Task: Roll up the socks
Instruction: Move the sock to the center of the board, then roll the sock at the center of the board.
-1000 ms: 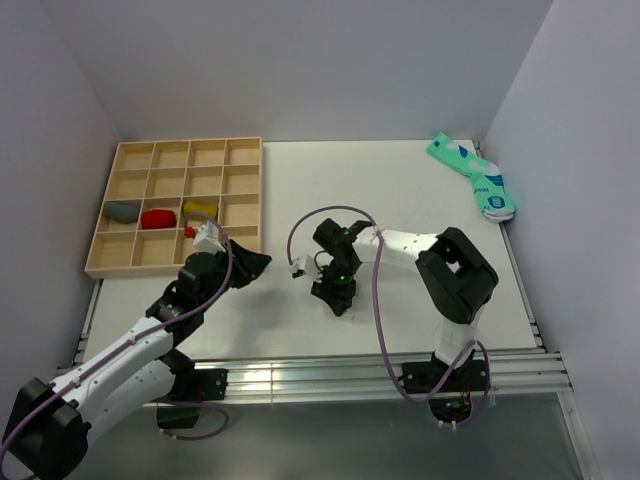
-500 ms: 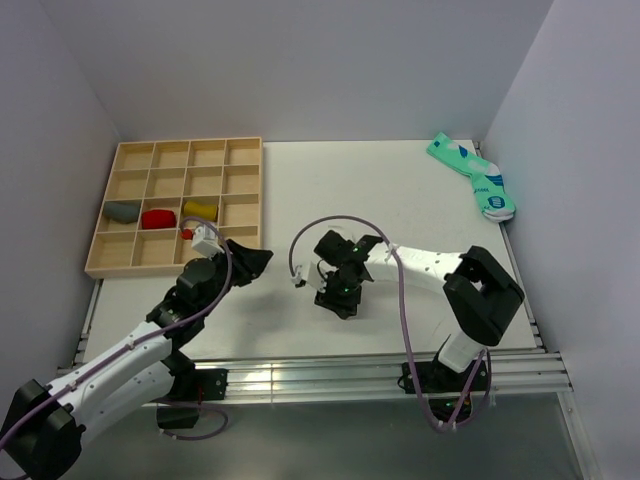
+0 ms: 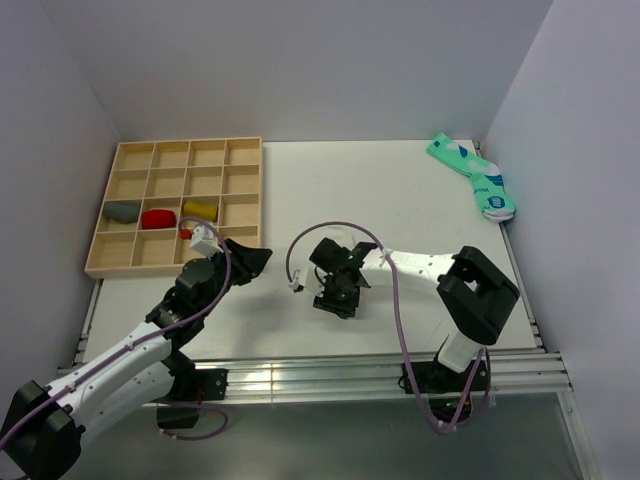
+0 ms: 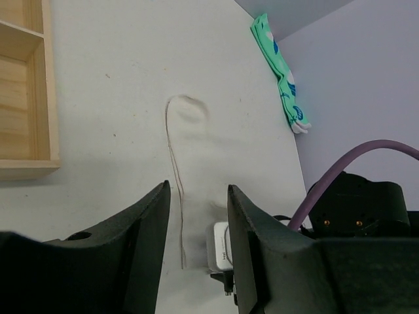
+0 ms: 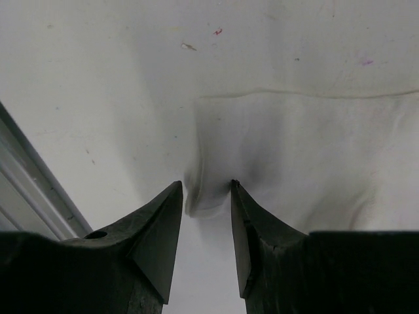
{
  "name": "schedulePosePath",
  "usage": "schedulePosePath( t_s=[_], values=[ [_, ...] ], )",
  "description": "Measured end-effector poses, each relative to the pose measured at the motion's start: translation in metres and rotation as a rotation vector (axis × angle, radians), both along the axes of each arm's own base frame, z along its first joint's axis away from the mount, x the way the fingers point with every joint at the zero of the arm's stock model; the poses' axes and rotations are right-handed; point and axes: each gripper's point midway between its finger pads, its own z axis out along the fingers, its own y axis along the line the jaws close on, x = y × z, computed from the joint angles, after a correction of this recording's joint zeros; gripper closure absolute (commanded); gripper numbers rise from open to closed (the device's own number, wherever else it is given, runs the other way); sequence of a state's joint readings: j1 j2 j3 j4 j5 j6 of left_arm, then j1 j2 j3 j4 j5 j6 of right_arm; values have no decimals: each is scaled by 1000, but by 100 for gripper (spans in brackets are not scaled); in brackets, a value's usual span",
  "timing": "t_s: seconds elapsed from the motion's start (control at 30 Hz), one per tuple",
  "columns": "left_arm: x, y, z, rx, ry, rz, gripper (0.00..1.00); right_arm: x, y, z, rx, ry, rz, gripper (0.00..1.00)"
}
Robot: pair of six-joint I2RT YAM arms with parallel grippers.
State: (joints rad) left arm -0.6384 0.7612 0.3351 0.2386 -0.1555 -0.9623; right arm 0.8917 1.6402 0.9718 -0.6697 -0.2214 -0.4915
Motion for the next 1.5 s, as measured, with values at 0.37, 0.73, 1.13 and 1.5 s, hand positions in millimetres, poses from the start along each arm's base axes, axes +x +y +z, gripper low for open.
schedulePosePath(
  t_s=[0.37, 0.73, 1.13, 1.5],
  values=[
    [2, -2, -3, 1, 1, 0, 56, 6, -3, -8, -28, -28, -3, 82],
    [-11, -6, -39, 28, -57, -69, 68, -1, -2, 11, 87, 188, 1, 83],
    [-42, -58, -55, 153, -222, -341, 65, 0, -4, 10, 153, 558, -30, 83],
    [-51, -115, -73, 166, -264, -588, 54, -5, -11, 25, 207, 747, -65, 83]
  ],
)
